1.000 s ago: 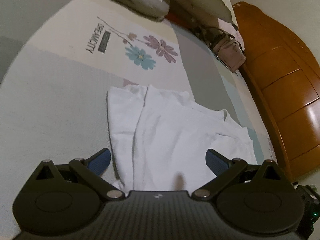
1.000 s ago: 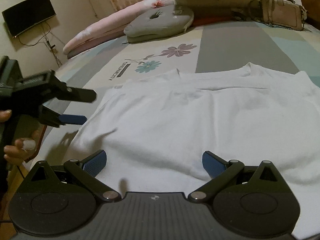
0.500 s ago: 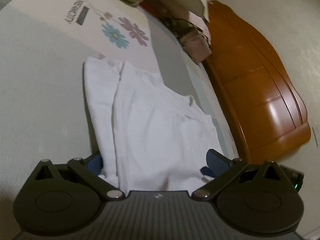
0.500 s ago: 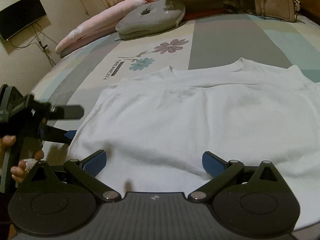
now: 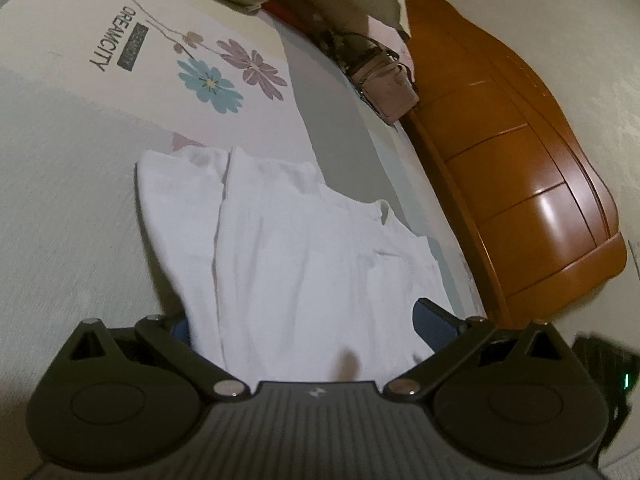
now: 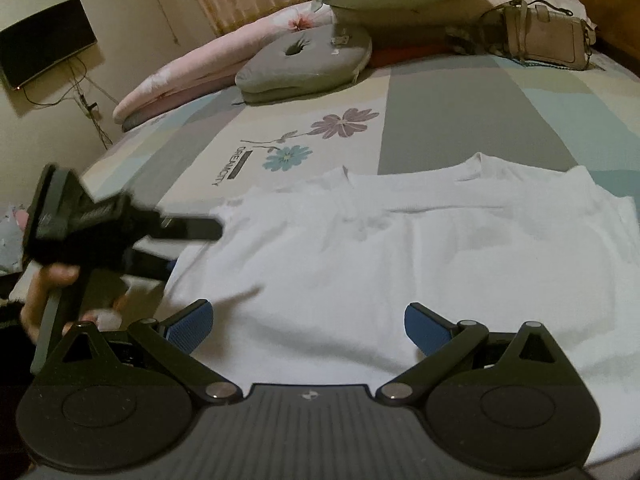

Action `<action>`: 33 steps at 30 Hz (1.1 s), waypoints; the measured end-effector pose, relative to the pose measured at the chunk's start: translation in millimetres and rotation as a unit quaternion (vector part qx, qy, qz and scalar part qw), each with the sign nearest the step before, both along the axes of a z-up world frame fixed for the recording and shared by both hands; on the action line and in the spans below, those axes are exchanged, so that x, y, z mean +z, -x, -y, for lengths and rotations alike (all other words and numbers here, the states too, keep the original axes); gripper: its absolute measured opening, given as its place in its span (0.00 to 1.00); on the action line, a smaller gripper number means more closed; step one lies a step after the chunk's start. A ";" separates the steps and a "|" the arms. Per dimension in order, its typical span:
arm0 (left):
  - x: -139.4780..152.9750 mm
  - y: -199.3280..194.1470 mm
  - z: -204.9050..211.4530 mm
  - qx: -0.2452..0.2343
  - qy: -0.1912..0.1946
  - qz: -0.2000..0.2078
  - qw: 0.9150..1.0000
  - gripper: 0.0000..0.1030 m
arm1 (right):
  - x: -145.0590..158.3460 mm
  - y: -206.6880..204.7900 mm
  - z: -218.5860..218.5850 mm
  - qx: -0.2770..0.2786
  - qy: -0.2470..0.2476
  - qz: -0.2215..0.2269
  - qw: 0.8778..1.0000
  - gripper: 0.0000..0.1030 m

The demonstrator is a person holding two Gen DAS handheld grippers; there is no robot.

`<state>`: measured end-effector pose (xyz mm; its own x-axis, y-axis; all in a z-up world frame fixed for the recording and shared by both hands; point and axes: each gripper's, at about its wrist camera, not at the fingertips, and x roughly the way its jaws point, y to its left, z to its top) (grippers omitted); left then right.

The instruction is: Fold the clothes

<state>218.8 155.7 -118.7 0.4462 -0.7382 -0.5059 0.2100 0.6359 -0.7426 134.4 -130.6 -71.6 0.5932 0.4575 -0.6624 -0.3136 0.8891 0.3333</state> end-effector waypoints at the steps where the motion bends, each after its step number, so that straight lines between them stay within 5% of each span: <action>1: -0.1 1.8 -0.4 0.000 0.000 0.004 1.000 0.99 | -0.3 -6.0 0.3 -0.002 -0.001 -0.002 1.000 1.00; 17: -1.2 -3.5 1.3 0.016 0.001 -0.003 1.000 0.99 | -28.4 -114.9 -23.2 -0.006 0.026 -0.003 1.000 1.00; 27: -0.2 -6.8 2.6 0.013 -0.003 -0.006 1.000 0.99 | -19.7 -14.5 -8.7 -0.003 0.000 -0.029 1.000 1.00; 33: 0.9 -4.7 5.7 0.017 -0.010 -0.001 1.000 0.99 | -25.5 1.1 -16.3 -0.001 0.012 -0.045 0.999 1.00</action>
